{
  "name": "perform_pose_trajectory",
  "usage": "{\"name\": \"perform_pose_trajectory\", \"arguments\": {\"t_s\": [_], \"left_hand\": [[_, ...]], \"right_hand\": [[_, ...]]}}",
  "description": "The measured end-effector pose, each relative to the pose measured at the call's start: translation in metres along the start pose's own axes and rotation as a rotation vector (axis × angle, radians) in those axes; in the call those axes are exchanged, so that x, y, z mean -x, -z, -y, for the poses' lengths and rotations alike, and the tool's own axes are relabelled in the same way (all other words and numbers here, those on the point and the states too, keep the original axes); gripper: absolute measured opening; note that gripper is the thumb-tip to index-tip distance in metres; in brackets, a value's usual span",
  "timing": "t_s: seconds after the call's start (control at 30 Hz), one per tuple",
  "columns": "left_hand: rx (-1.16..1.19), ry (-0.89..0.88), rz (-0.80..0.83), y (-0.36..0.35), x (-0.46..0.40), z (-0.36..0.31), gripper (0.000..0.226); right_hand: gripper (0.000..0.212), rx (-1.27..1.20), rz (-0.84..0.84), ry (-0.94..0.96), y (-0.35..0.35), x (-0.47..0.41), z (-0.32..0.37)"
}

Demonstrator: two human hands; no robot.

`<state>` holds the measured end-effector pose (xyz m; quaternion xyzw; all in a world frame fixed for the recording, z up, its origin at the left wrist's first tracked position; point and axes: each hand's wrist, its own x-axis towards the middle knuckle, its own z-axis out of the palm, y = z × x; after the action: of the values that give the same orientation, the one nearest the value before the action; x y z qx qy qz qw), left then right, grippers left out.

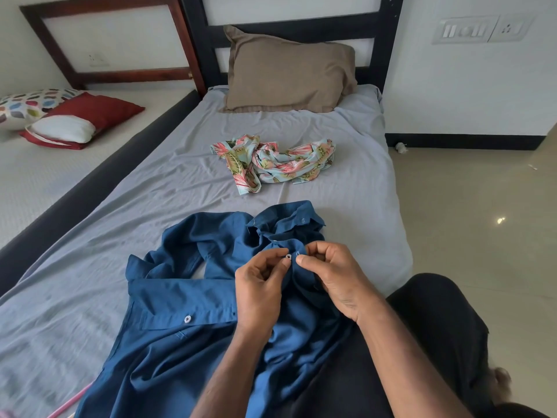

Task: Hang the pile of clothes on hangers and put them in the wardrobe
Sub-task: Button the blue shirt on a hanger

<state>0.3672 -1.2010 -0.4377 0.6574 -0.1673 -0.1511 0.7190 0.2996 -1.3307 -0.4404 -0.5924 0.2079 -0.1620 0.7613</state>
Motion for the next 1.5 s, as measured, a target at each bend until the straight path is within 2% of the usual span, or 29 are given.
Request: {"name": "perform_pose_trajectory", "arguments": {"t_s": [0.13, 0.27, 0.53, 0.77, 1.03, 1.17, 1.27, 1.43, 1.5], "left_hand": [[0.025, 0.008, -0.033, 0.0013, -0.0007, -0.0005, 0.016], [0.028, 0.003, 0.018, 0.002, 0.0024, -0.0039, 0.012], [-0.072, -0.048, -0.013, 0.0008, 0.0044, 0.0005, 0.011], [-0.099, -0.013, -0.025, 0.0008, 0.004, 0.0001, 0.011], [-0.284, -0.057, -0.097, 0.0001, 0.003, -0.0025, 0.007], [-0.258, -0.006, -0.17, -0.0001, 0.0022, -0.0034, 0.003], [-0.252, 0.013, -0.16, 0.0008, 0.0004, -0.0031, 0.006], [-0.256, 0.026, -0.105, -0.0004, -0.0022, -0.0033, 0.011], [-0.24, 0.063, -0.097, -0.0005, -0.0031, -0.0012, 0.015]], "right_hand": [[0.027, 0.016, -0.008, 0.027, -0.003, -0.001, 0.0003], [0.014, 0.131, -0.035, 0.063, -0.0002, -0.001, -0.0018], [0.009, 0.194, 0.044, 0.084, -0.0008, 0.0006, -0.003], [0.013, 0.244, 0.029, 0.118, 0.0016, 0.0004, -0.0042], [0.01, 0.293, 0.011, 0.175, 0.0006, 0.0011, -0.0049], [0.022, 0.233, 0.024, 0.158, -0.0011, 0.0033, 0.0006], [0.025, 0.202, 0.054, 0.159, -0.0011, 0.003, 0.0012], [0.013, 0.403, -0.024, 0.259, -0.003, 0.003, 0.0], [0.015, 0.502, -0.054, 0.339, -0.0046, 0.0025, -0.0016]]}}
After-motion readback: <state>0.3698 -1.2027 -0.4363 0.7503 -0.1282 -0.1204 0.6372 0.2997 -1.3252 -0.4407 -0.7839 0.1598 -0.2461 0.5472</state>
